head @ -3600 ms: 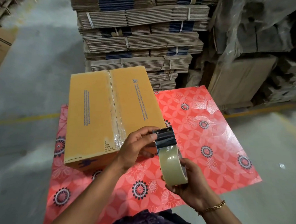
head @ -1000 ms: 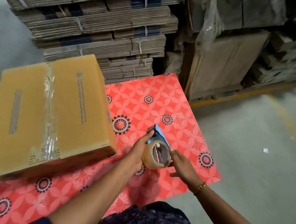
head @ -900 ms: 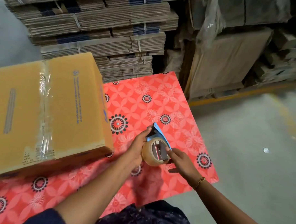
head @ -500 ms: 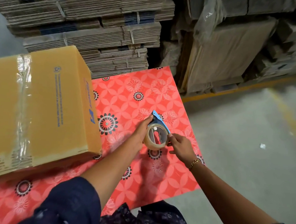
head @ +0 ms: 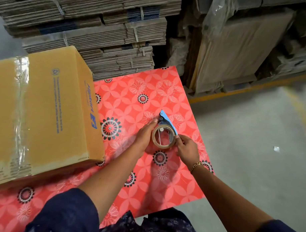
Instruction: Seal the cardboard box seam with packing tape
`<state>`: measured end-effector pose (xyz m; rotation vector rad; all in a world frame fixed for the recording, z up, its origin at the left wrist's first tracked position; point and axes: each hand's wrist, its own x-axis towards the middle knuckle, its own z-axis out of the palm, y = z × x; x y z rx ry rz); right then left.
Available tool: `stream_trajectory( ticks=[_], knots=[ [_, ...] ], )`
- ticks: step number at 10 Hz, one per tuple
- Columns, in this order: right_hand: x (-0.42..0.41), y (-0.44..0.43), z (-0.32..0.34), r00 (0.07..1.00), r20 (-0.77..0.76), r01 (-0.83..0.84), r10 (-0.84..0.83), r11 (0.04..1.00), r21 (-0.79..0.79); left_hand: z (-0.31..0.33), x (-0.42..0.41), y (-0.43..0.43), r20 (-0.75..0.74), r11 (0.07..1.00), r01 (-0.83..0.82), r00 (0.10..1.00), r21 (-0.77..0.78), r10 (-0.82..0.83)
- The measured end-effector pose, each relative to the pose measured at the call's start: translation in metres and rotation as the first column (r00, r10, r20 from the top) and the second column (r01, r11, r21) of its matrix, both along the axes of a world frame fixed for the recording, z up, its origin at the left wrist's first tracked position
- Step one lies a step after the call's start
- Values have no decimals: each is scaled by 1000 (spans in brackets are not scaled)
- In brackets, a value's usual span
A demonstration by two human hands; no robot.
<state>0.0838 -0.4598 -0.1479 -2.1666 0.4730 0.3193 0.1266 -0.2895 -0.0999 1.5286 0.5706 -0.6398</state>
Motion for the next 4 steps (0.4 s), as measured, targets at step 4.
stream_trajectory(
  ticks=[4],
  knots=[
    [8,7,35,999,42,-21,23,999,-43,29,-26,68,201,901,235,925,365,-322]
  ],
)
